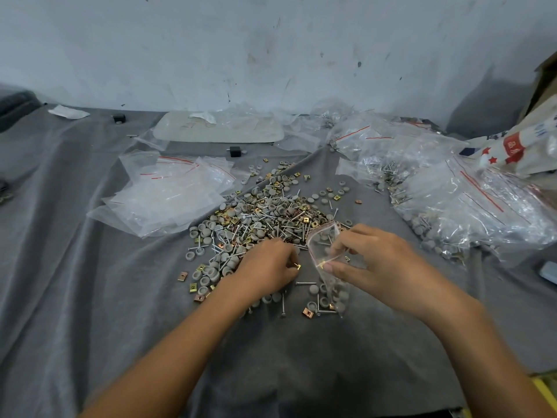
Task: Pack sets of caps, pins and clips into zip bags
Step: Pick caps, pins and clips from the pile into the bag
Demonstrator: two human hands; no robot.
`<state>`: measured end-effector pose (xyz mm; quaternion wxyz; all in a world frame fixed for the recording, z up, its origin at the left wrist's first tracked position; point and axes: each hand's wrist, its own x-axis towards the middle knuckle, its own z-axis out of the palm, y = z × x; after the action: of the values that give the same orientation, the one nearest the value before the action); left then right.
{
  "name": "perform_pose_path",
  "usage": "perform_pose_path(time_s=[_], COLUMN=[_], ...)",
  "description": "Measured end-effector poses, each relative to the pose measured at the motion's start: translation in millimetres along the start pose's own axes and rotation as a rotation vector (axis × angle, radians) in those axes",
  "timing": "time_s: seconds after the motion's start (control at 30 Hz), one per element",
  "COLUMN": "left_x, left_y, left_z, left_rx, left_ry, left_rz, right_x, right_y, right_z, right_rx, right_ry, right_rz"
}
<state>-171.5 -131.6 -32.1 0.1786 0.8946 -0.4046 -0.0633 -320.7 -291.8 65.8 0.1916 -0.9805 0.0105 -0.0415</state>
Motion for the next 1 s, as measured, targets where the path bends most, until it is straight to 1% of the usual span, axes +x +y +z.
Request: perform_pose_path(time_s=[0.2,0.33,0.5,0.63,0.73,0.8,0.87,1.0], left_x=[0.2,-0.9,-8.4,-16.5,-20.7,-22.9,-24.9,-27.9], left_y=[3.3,5.1,-1.6,-11.7,-15.3,-13.6,-7.3,9.4], left_z=[2.8,4.5,-1.4,-24.9,-47.8,-60.7,-70.5,-77.7], left_rx=[0.084,0.05,-0.114,-0.333,-0.514,-0.633,-0.715,-0.679], left_ry=[0.026,0.036,0.016,0.091,0.175,0.218,0.213,0.146], left_rz=[0.044,0.056,-0.028,-0.117,-0.124,-0.098,-0.036,0.087], right_x=[0.6,0.7,0.2,0.7,2.3,4.1,5.4,6.8], right_y=[-0.5,-0.6,-0.2,-0.5,-1.9,-3.2,-4.8,-7.0], right_z=[0.9,1.6,2.9,4.1,5.7,7.4,8.6,9.9], right_rx=[-0.009,-0.012,-0.013,-0.012,-0.009,-0.008,-0.011,-0.013], right_ry=[-0.009,-0.012,-0.014,-0.016,-0.014,-0.007,-0.004,-0.002], right_rz=[0.001,0.003,-0.005,-0.015,-0.029,-0.036,-0.04,-0.05])
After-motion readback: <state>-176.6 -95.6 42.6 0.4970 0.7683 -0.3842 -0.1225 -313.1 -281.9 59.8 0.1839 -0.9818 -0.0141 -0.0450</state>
